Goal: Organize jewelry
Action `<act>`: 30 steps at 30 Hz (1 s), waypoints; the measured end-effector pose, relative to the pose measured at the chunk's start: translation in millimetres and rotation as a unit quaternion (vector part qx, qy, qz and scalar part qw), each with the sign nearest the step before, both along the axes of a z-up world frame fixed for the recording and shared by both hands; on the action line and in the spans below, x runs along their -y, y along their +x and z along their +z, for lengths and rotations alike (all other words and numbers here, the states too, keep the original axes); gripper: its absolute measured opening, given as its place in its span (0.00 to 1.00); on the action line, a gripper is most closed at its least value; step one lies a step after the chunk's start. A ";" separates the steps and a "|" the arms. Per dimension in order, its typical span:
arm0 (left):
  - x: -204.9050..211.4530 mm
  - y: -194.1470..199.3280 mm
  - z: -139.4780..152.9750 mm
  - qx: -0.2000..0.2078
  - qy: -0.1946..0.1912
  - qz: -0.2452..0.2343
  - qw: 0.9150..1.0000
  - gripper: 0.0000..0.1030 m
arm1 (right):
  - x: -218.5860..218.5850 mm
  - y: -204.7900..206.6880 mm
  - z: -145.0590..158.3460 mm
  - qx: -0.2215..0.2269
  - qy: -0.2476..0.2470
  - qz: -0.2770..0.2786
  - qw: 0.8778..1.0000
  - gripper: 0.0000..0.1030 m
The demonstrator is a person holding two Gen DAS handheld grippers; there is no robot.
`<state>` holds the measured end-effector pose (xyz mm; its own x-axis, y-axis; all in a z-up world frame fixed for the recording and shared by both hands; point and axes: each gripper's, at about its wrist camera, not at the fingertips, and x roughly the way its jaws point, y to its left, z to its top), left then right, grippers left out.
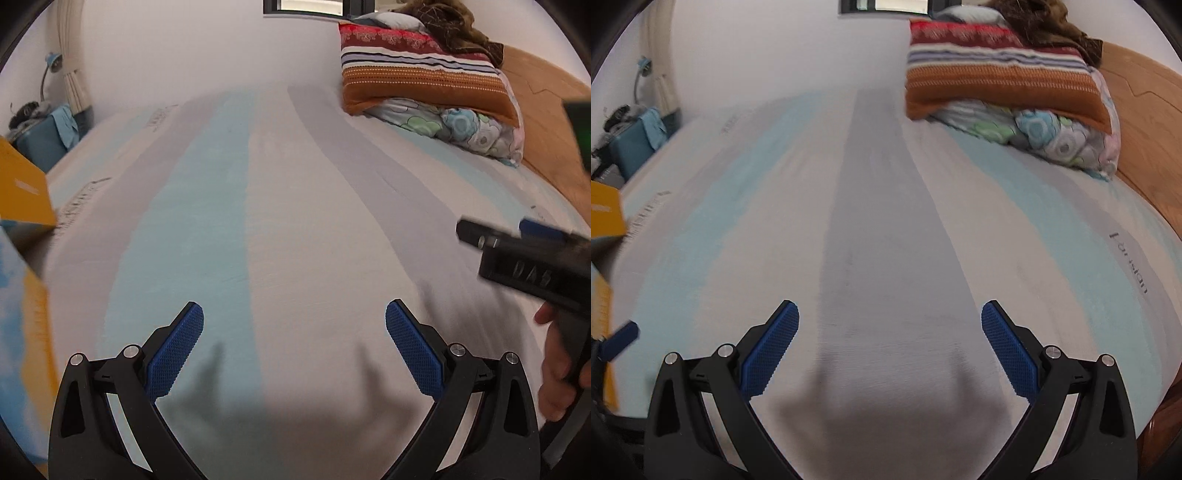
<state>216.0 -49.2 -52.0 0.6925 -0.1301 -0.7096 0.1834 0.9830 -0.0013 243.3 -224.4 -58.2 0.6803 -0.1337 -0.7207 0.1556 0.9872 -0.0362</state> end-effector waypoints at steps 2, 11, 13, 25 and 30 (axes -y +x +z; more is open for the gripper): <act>3.8 11.5 -8.1 -0.004 -0.008 0.001 1.000 0.94 | 3.8 7.5 -14.5 -0.003 -0.004 -0.001 1.000 0.93; 10.8 35.1 -53.5 -0.040 0.052 0.049 0.997 0.95 | 11.8 23.8 -67.8 -0.048 0.019 0.006 0.999 0.93; 6.4 34.7 -54.9 -0.040 0.040 0.048 0.997 0.95 | 13.2 23.0 -71.2 -0.044 0.022 0.006 0.999 0.93; 4.2 36.4 -52.9 -0.042 0.038 0.047 0.997 0.95 | 16.2 25.8 -70.6 -0.045 0.045 0.008 0.998 0.93; 4.2 36.0 -51.8 -0.042 0.038 0.047 0.997 0.95 | 16.0 26.1 -70.5 -0.045 0.045 0.008 0.998 0.93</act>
